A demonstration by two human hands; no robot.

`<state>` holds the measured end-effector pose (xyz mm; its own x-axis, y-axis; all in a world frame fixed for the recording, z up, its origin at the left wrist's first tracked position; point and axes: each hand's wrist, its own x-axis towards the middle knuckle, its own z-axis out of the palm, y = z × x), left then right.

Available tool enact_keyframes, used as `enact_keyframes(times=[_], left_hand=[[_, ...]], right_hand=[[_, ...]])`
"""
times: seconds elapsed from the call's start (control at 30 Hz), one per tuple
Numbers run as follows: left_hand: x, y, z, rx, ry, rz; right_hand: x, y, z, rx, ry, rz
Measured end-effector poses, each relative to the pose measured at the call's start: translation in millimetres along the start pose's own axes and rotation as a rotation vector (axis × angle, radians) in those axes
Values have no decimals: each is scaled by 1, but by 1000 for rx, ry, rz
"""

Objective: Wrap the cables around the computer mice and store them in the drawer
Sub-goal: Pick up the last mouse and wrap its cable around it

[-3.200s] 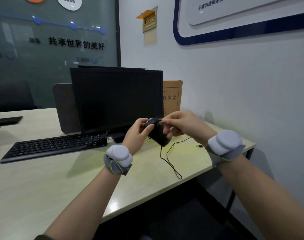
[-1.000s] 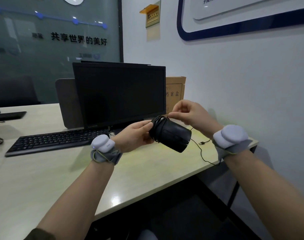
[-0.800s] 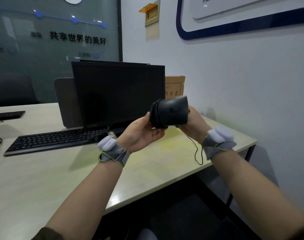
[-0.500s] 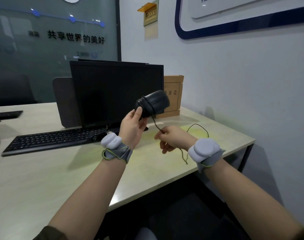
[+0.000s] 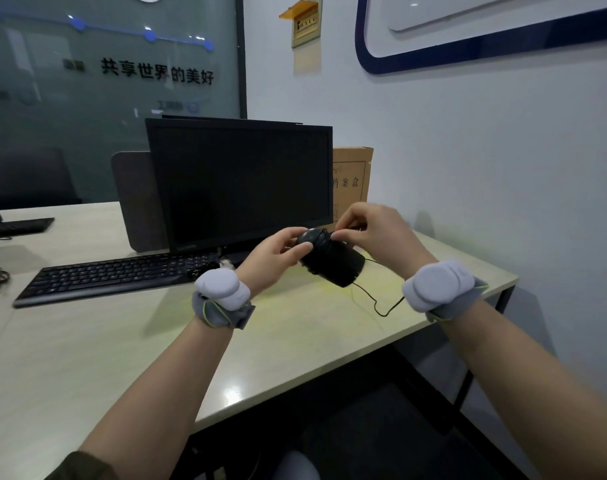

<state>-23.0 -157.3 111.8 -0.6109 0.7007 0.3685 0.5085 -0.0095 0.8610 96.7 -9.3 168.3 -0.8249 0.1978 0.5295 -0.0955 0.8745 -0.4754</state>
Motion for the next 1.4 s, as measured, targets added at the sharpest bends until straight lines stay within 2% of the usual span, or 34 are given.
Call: enact_keyframes(times=[0.23,0.4,0.5,0.57,0.63,0.73,0.8,0.87,1.03,1.17,1.3,1.4], left_hand=[[-11,3,2,-644,-366,-130],[-5,14,25,-1050,-302,-156],[4,18,32,-1171,-124,-108],[11,18,29,-1147,98,-85],[16,15,21,-968,291,-86],[18,2,10,-475,467,-120],[14,-5,5,-113,495,-83],[11,-9,3,41,441,-55],[2,-7,4,81,169,11],[-5,-2,5,-221,-71,-3],[-9,3,9,-616,-232,-93],[-10,9,14,-845,-253,-94]], right_hand=[[5,20,-23,509,-93,106],[-8,16,23,395,86,192],[-8,10,46,337,125,196],[-11,7,52,253,34,226],[-17,4,52,129,-73,214],[-22,-2,43,-56,-164,166],[-21,-5,35,-191,-139,128],[-19,-10,26,-255,-40,46],[-7,-10,1,-74,68,-32],[-1,1,-12,46,98,-27],[-3,9,-18,445,-32,70],[-8,17,-7,535,-67,165]])
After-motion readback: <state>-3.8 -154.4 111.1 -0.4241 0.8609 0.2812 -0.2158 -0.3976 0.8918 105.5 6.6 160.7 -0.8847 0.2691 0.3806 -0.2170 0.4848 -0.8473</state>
